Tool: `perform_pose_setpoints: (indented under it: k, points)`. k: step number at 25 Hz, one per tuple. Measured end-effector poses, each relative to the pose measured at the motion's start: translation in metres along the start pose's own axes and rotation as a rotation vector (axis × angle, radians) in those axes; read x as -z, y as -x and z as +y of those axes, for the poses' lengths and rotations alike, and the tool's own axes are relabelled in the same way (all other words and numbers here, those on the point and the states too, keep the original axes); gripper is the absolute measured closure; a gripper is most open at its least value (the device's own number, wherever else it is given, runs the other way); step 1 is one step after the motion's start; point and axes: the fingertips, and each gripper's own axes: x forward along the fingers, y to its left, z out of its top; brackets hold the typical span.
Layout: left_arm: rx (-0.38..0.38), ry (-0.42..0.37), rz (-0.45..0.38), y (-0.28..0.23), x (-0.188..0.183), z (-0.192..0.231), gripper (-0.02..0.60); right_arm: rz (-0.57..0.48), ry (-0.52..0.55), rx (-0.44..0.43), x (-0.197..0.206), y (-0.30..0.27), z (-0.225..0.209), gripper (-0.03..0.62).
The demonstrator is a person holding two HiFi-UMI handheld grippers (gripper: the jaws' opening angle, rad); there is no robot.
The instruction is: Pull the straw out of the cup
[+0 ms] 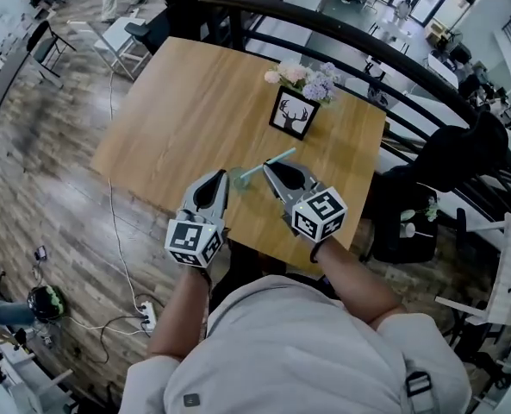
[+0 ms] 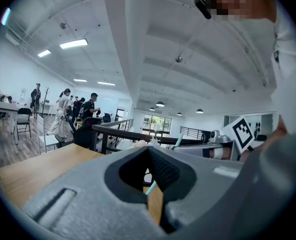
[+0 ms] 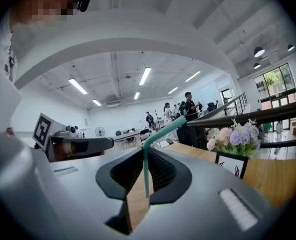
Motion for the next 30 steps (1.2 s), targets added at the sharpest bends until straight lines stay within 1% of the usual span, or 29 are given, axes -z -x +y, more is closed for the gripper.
perform_pose_setpoints:
  k: [5, 9, 11, 15, 19, 21, 24, 30]
  points:
    - [-0.011, -0.054, -0.065, 0.019, -0.035, -0.031, 0.577, -0.050, 0.054, -0.038, -0.031, 0.032, 0.020, 0.553]
    - [-0.025, -0.080, -0.098, 0.044, -0.050, -0.056, 0.577, -0.085, 0.089, -0.056, -0.047, 0.060, 0.037, 0.553]
    - [-0.036, -0.085, -0.101, 0.058, -0.049, -0.068, 0.577, -0.091, 0.100, -0.068, -0.048, 0.072, 0.045, 0.553]
    - [-0.052, -0.076, -0.071, 0.080, -0.032, -0.085, 0.577, -0.078, 0.100, -0.082, -0.038, 0.092, 0.055, 0.553]
    - [-0.056, -0.018, -0.075, 0.099, -0.028, -0.087, 0.577, -0.077, 0.098, -0.083, -0.029, 0.105, 0.063, 0.553]
    - [-0.057, -0.029, -0.075, 0.108, -0.028, -0.090, 0.577, -0.080, 0.095, -0.079, -0.025, 0.112, 0.071, 0.553]
    - [-0.034, -0.053, -0.071, 0.125, -0.028, -0.096, 0.577, -0.091, 0.098, -0.065, -0.025, 0.122, 0.090, 0.553]
    - [0.013, -0.071, -0.076, 0.183, -0.028, -0.100, 0.577, -0.104, 0.103, -0.028, -0.015, 0.135, 0.147, 0.553]
